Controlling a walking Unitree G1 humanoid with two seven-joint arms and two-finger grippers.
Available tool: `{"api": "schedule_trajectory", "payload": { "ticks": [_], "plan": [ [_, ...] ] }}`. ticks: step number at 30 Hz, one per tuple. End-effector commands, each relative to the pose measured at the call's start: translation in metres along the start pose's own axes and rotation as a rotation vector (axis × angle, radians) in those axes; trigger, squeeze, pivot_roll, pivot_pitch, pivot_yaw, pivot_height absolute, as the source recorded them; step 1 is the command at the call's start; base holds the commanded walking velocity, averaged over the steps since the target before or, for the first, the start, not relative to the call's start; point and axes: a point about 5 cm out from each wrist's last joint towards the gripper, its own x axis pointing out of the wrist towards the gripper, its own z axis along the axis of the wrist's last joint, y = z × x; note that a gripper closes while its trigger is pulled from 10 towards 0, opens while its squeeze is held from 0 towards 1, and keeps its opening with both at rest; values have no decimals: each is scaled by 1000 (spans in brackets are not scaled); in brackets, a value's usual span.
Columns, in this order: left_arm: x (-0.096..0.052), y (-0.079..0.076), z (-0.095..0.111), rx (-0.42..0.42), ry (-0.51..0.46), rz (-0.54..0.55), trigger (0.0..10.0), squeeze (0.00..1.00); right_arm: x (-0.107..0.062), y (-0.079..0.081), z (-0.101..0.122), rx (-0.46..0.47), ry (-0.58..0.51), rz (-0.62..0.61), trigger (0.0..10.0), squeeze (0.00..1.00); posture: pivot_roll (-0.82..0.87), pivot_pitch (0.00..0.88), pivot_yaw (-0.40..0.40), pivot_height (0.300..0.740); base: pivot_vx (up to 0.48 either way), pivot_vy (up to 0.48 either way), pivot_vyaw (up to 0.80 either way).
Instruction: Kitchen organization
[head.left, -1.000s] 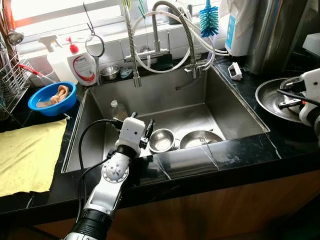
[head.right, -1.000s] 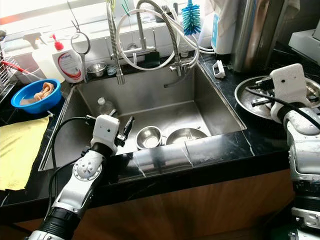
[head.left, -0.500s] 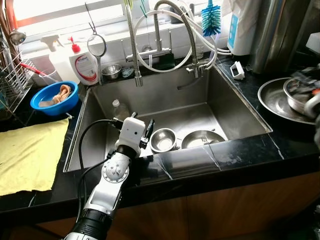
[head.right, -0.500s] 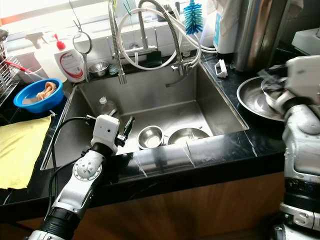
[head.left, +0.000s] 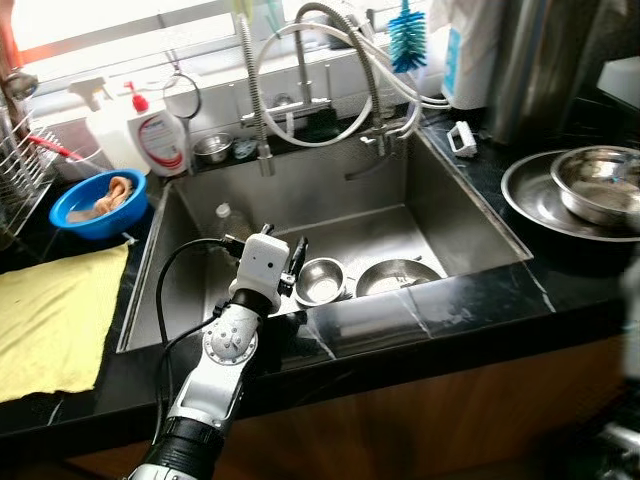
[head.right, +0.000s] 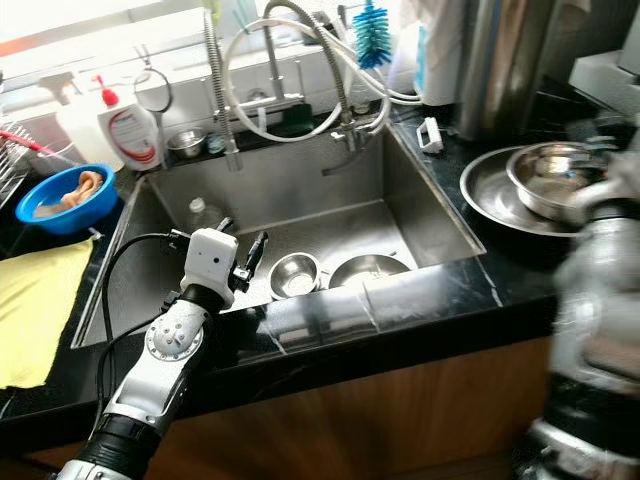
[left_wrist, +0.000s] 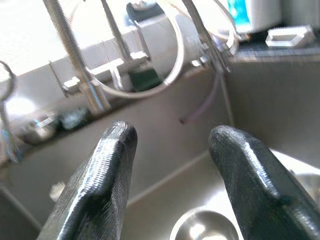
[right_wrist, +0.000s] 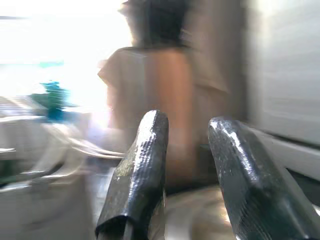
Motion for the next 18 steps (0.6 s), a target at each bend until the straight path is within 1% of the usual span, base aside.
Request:
{"api": "schedule_trajectory", "payload": {
  "ticks": [1,2,6,7,9,10,14,16,18],
  "plan": [
    [1,16,6,20,-33,70,10000,0,-5,19,2,40,-26,76,10000,0,-256,0,173,740,0,0,0],
    [0,18,8,25,-41,86,10000,0,-8,25,2,53,-27,93,10000,0,-248,0,167,740,0,0,0],
    [-1,26,9,35,-50,131,10000,0,-12,36,-3,120,-21,127,10000,0,-255,0,166,740,0,0,0],
    [-1,28,9,33,-50,147,10000,0,-17,47,-7,134,-18,175,10000,0,-254,0,162,740,0,0,0],
    [-1,28,9,27,-52,159,10000,0,-19,54,-11,119,-12,219,10000,0,-254,0,162,740,0,0,0],
    [-1,28,9,28,-54,163,10000,0,-20,56,-12,113,-11,230,10000,0,-254,0,162,740,0,0,0],
    [-1,32,10,28,-58,193,10000,0,-20,58,-17,159,-2,233,10000,0,-261,0,156,740,0,0,0],
    [-2,32,9,22,-56,200,10000,0,-21,61,-18,159,4,245,10000,0,-264,0,153,740,0,0,0],
    [-2,31,9,21,-56,204,10000,0,-22,69,-23,171,25,267,10000,0,-262,0,151,740,0,0,0]
  ]
}}
